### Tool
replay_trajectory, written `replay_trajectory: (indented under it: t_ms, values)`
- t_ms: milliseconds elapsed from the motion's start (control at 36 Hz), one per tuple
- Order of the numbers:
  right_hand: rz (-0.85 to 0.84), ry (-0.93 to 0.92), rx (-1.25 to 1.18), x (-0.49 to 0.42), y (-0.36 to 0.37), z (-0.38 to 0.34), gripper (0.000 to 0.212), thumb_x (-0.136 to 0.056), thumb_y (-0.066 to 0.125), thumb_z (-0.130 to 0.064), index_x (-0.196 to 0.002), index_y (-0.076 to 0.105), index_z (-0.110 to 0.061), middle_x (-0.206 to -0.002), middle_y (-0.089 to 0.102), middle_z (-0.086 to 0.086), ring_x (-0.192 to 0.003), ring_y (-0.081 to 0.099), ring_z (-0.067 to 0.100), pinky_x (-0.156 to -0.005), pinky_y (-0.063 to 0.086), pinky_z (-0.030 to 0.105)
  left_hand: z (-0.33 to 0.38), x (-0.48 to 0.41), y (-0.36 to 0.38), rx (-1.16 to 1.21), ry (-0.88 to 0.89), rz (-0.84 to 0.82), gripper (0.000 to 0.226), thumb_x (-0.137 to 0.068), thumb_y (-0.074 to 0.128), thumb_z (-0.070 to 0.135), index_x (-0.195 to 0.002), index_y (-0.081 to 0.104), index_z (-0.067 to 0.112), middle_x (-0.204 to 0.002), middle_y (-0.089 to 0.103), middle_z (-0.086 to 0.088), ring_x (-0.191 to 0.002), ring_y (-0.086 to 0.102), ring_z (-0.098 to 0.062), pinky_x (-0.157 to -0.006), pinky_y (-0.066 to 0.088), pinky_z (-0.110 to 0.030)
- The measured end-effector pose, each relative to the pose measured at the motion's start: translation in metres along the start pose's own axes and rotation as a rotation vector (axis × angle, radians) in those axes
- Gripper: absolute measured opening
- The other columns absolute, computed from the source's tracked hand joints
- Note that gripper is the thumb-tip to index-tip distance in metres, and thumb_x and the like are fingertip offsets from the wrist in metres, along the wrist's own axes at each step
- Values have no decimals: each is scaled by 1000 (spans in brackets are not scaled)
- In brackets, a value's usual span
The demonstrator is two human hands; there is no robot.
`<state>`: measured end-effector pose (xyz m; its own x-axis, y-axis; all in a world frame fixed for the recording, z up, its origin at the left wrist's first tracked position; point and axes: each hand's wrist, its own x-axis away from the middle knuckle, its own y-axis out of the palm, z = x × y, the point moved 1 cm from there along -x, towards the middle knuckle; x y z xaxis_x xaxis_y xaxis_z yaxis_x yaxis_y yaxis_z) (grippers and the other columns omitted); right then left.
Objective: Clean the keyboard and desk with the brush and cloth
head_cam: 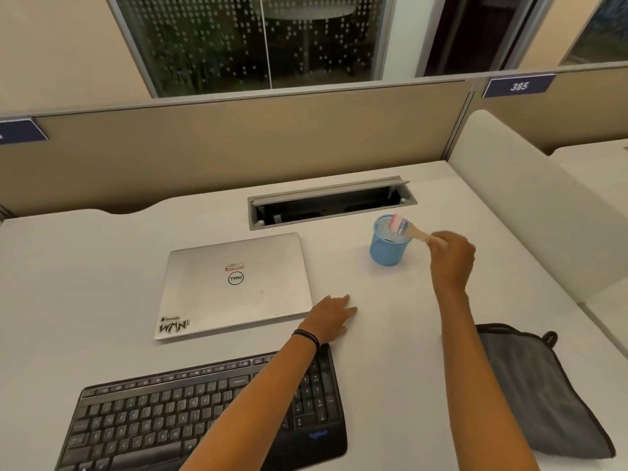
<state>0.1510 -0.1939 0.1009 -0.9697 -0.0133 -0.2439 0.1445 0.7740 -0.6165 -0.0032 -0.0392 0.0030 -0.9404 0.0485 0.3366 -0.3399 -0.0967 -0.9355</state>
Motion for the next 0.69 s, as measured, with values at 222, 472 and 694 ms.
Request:
replay_trajectory:
  t_ms: [222, 472, 694]
  values:
    - [-146, 6, 156, -52, 43, -17, 17, -87, 53, 0, -96, 66, 4, -96, 67, 21, -84, 63, 33, -65, 41, 26, -5, -1, -1, 15, 35, 25, 51, -99, 42, 20, -148, 26, 13, -157, 13, -12, -136, 28, -32, -112, 18, -35]
    - [-292, 47, 281, -66, 64, -14, 21, -84, 62, -5, -104, 66, 1, -103, 66, 21, -92, 64, 34, -74, 47, 30, -9, -1, -2, 97, 36, 67, 46, -99, 40, 15, -145, 33, 10, -156, 18, -12, -133, 32, -33, -111, 16, -33]
    - [-204, 39, 383, -69, 60, -14, 29, -91, 54, -11, -119, 58, -6, -121, 55, 18, -101, 59, 34, -79, 48, 36, -11, -1, -3, 178, 19, 99, 36, -98, 39, 11, -133, 49, 7, -139, 45, -15, -121, 46, -35, -109, 21, -36]
